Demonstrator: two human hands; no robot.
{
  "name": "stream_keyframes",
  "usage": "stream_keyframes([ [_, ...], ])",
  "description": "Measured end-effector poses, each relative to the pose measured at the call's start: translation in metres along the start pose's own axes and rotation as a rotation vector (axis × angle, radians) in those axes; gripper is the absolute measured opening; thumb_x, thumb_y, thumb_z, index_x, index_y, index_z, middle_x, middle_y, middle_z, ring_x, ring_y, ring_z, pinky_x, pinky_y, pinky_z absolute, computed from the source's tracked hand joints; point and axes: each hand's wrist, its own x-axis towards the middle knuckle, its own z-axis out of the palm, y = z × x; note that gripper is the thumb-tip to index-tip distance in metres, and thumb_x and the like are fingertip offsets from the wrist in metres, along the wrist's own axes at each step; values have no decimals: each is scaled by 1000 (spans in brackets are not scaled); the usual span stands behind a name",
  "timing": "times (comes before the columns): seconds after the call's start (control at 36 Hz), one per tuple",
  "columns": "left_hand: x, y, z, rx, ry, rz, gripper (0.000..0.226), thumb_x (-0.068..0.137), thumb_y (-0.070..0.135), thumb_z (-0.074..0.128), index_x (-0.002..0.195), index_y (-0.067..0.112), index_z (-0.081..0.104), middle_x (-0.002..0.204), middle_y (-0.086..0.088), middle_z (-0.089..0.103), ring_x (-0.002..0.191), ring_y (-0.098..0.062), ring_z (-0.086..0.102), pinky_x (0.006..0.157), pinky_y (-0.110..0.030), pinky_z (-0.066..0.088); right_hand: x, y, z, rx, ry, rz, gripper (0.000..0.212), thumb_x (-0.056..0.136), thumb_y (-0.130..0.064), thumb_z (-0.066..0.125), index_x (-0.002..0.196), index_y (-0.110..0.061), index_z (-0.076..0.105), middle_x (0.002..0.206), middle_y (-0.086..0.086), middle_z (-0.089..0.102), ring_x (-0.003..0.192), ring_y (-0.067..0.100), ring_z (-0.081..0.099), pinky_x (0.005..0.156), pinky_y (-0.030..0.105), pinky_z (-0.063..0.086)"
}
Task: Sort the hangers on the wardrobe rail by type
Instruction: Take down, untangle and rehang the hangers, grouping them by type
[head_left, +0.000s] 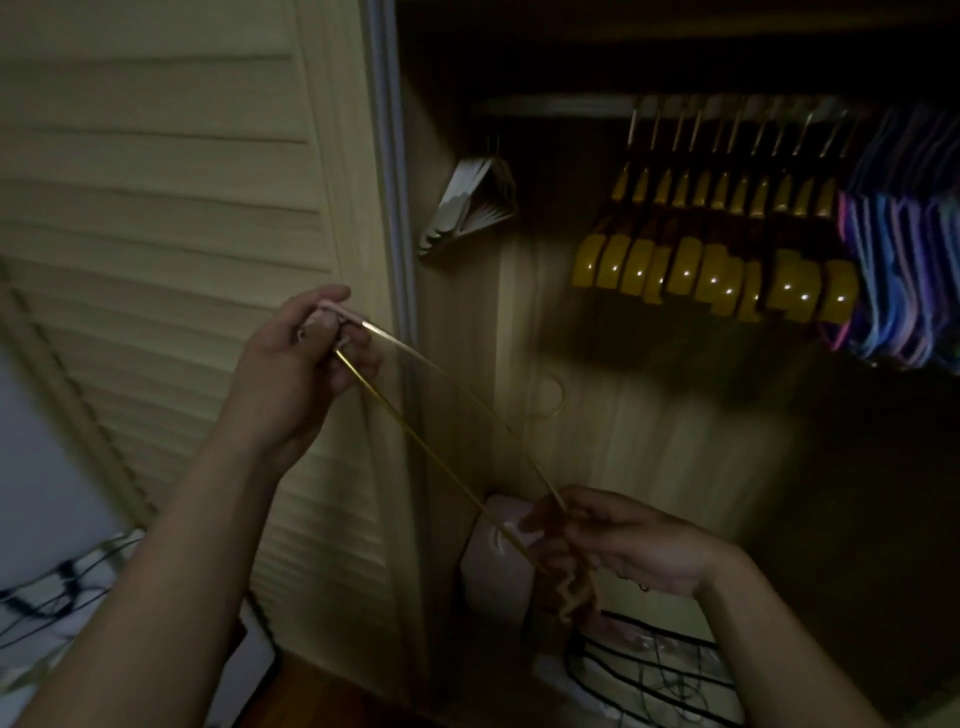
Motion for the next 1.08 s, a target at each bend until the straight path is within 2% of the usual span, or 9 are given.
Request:
stream_keyframes([
  [0.17,14,12,30,49,-63,-29,64,102,23,54,157,15,23,114,-10,69,99,-31,69,77,-39,59,-17,-24,-6,137,59,-201,35,97,-8,58,123,12,45,132,41,47,112,43,57,87,53,49],
  [0.25,14,12,55,340,-104,37,78,99,19,59,159,24,11,114,-3,67,91,-19,68,85,-42,54,-32,-48,-1,223,180,-296,34,88,-14,70,115,2,55,133,32,54,109,38,63,77,47,59],
  [0.39,-3,4,72,818,-320,250,44,96,24,64,139,24,55,120,7,64,90,2,63,77,-24,51,-57,-93,20,126,417,-393,39,81,-31,75,114,-12,66,127,16,65,118,38,61,94,59,49],
  [0.58,-54,21,126,672,-641,215,65,79,51,75,121,75,31,124,47,44,115,20,47,86,-13,52,-31,-155,42,25,730,-466,35,95,-32,61,111,-1,61,100,14,72,91,24,73,78,35,58],
  [0.69,-47,13,136,680,-531,332,65,91,13,70,127,53,33,108,51,51,106,27,49,82,-3,45,7,-190,51,-131,799,-419,33,93,-46,63,95,-13,60,87,4,69,81,17,70,66,28,54],
  [0.83,-16,6,131,984,-249,410,61,99,13,55,154,11,28,143,-7,52,129,-20,53,103,-31,44,48,-217,65,-212,760,-401,26,97,-40,59,81,-20,57,80,-2,66,75,11,66,56,21,50],
  [0.92,10,7,125,1075,-128,319,46,106,18,40,150,7,34,127,-18,60,113,-32,59,84,-35,44,70,-226,67,-323,737,-398,28,100,-41,54,78,-24,56,83,-3,65,83,14,64,62,25,45],
  [1.0,32,6,116,1040,-65,369,35,107,29,35,133,9,50,106,-11,65,84,-21,61,64,-27,42,80,-228,61,-437,668,-379,30,100,-40,52,74,-25,54,81,-4,64,81,12,62,74,28,50],
  [1.08,54,-4,106,973,-49,296,32,105,33,37,123,12,54,98,-7,67,84,-22,65,75,-45,56,71,-227,43,-598,700,-348,24,101,-36,51,83,-22,58,82,-5,60,77,9,56,70,26,45],
])
